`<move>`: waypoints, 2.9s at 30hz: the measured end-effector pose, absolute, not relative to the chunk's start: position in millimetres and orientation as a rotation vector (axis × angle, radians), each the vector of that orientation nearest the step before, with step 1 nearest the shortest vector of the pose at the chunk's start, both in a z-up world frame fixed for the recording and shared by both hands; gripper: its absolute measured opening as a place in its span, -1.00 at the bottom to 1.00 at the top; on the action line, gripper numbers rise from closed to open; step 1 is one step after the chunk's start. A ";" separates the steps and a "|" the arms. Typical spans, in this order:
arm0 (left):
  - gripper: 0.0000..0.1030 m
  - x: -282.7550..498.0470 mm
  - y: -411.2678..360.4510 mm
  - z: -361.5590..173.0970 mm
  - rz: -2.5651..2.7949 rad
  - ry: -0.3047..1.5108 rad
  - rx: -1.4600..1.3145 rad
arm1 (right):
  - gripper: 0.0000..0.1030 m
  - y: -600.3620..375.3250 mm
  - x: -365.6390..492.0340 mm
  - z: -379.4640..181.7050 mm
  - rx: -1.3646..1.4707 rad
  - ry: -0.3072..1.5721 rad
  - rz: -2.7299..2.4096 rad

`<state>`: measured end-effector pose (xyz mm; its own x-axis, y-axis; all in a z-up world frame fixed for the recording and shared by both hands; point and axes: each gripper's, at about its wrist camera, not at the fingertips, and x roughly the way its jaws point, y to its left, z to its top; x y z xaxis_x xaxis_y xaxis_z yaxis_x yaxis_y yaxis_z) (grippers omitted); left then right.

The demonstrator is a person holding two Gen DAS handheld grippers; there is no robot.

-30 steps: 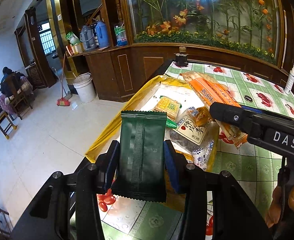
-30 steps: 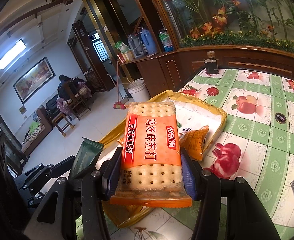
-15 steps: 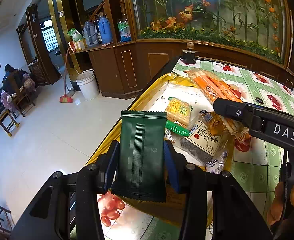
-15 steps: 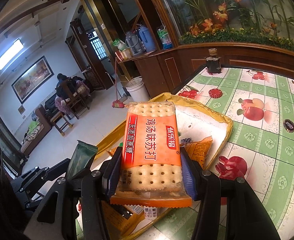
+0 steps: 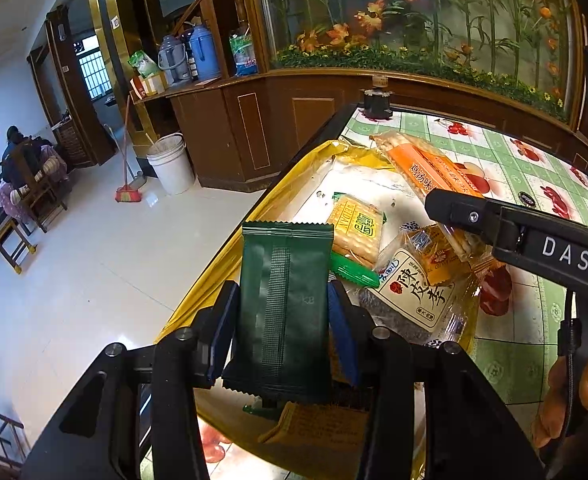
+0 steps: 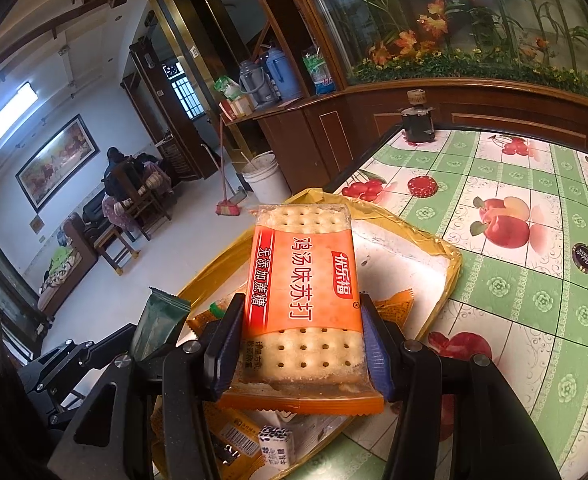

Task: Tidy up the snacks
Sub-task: 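Lower both packs into the yellow tray and open both tools, then move both tools over the table toward the two silver foil bags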

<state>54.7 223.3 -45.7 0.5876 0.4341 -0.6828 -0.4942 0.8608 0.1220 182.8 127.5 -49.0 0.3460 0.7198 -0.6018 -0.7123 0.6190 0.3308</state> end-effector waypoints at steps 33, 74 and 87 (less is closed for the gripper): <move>0.53 49.5 209.4 -39.1 0.582 0.754 -0.065 | 0.36 99.5 179.8 -40.3 -0.005 0.759 0.866; 0.61 56.9 15.1 -31.8 0.203 0.803 0.079 | 0.55 -235.7 113.2 -73.9 0.172 0.783 0.419; 0.61 96.1 -48.8 -58.3 0.042 0.887 0.157 | 0.66 -265.1 134.3 -82.2 0.122 0.823 0.348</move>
<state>96.1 -48.8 -58.3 0.6319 0.1020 -0.7683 0.0284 0.9876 0.1545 134.3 -265.1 -82.2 0.6274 0.3495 -0.6958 -0.2556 0.9366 0.2398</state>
